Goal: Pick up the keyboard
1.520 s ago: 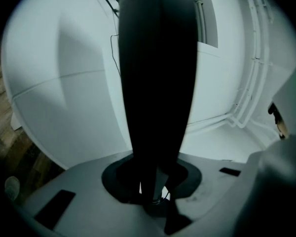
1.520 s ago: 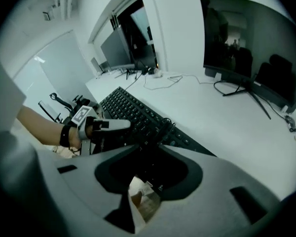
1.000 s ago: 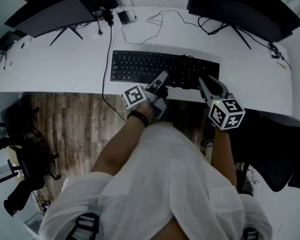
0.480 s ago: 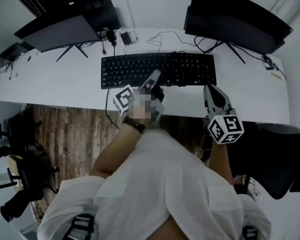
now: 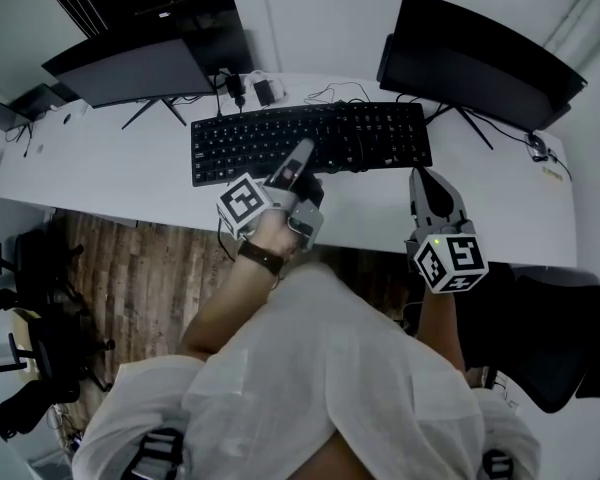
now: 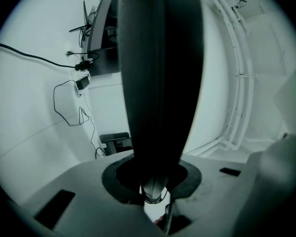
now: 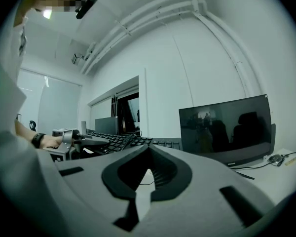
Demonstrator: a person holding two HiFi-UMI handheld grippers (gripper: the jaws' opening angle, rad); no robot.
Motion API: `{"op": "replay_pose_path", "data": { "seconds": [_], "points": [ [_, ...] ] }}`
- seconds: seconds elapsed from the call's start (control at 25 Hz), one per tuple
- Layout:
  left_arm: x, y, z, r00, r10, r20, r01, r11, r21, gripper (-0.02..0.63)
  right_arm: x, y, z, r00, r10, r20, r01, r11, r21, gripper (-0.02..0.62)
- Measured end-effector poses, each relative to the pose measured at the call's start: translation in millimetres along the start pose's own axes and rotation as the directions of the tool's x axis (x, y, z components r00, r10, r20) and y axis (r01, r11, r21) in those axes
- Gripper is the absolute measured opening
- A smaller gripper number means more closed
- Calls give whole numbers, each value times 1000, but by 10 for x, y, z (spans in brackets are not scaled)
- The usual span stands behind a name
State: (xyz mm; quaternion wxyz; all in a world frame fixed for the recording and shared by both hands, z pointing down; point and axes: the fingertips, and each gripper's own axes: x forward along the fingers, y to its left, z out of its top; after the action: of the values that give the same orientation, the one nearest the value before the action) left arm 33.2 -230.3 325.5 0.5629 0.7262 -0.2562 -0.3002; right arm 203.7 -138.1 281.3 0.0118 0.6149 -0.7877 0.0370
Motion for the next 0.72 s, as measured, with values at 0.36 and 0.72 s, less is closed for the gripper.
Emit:
{"op": "replay_pose_path", "data": {
  "seconds": [0.36,0.72],
  "points": [
    [-125,29,245,999,-3,32,2,1000,6,61,100,168,18,1000,19,-1,-19,1000,-22,0],
    [-184,-33,402,999,-23,49,22,1000,22,61,135,231,-11,1000,15,-22,-15,999,-40,0]
  ]
}}
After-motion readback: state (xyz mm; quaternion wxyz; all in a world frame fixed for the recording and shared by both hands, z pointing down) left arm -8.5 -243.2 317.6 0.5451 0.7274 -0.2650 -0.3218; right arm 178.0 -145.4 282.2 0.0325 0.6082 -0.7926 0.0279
